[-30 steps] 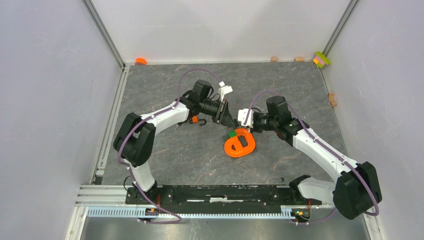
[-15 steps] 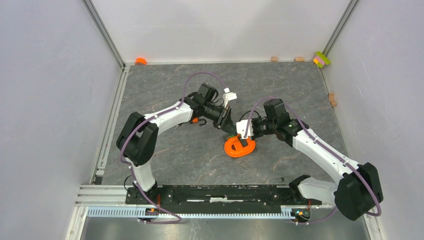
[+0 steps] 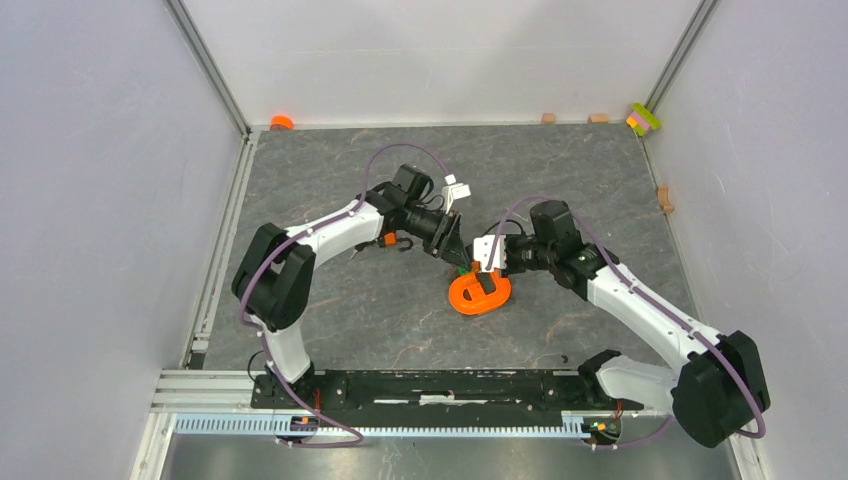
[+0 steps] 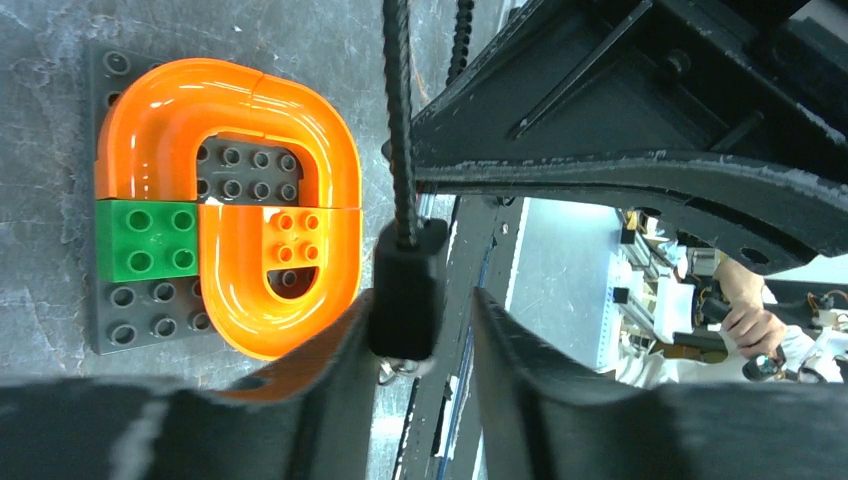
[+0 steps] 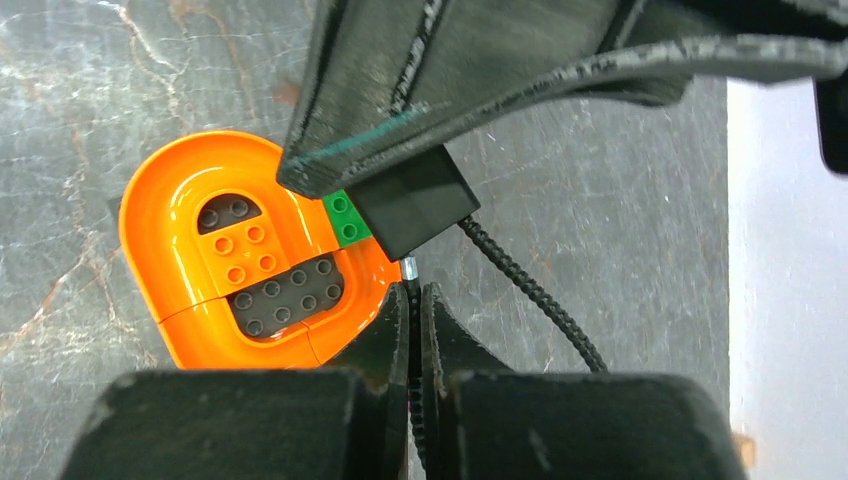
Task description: Unlock with the key
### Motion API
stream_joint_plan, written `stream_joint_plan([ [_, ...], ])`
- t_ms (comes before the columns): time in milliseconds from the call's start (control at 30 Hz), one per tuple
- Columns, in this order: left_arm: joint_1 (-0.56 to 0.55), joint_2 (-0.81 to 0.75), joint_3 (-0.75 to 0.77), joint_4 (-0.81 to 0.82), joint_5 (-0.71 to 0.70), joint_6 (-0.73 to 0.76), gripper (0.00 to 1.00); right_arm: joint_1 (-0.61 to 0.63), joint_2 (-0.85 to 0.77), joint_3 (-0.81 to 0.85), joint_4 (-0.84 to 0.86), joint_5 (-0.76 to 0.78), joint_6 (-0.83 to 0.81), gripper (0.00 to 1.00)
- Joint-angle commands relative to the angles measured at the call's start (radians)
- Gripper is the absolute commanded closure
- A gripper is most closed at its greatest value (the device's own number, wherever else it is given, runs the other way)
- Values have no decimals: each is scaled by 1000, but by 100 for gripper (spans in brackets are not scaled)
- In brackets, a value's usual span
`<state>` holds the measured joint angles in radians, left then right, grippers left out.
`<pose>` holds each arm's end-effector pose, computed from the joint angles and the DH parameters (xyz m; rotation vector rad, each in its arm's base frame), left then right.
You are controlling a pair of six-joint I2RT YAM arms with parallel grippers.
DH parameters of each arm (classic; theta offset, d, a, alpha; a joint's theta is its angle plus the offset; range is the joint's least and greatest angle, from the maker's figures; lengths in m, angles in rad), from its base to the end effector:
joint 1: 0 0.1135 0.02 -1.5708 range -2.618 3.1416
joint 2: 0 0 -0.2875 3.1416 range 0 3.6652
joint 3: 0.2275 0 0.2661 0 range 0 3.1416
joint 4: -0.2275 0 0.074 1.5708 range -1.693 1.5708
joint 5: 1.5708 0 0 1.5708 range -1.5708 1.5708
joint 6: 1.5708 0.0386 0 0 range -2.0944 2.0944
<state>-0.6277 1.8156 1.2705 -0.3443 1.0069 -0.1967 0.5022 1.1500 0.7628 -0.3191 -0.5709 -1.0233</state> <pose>0.3063 -0.2625 0.2358 0.9955 2.3009 -1.5912 0.2058 0.1368 0.2645 -1.6960 1.3533 0.3542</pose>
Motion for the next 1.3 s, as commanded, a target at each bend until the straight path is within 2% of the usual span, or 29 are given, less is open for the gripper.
stream_joint_plan([
  [0,17,-68,16,-4,16,-2,48,-8,-42,-27,171,47,127,100],
  [100,20,-91,26,-2,-35,30,40,-9,-38,-31,194,33,178,100],
  [200,27,-127,24,6,-116,90,27,-8,-26,-21,195,26,215,100],
  [333,30,-219,-20,38,-311,262,1,-8,-6,-7,189,18,270,100],
  [400,23,-288,-88,117,-391,362,0,-8,1,-8,197,4,310,100],
  [500,3,-385,-216,261,-420,502,0,-10,15,-8,213,-21,366,100],
  [700,-43,-435,-398,511,-423,628,0,-27,42,1,243,-89,462,100],
  [1000,-126,-371,-401,585,-548,708,1,-55,53,-14,269,-142,506,100],
  [1267,-159,-337,-360,552,-581,757,18,-70,62,-19,278,-177,523,100],
])
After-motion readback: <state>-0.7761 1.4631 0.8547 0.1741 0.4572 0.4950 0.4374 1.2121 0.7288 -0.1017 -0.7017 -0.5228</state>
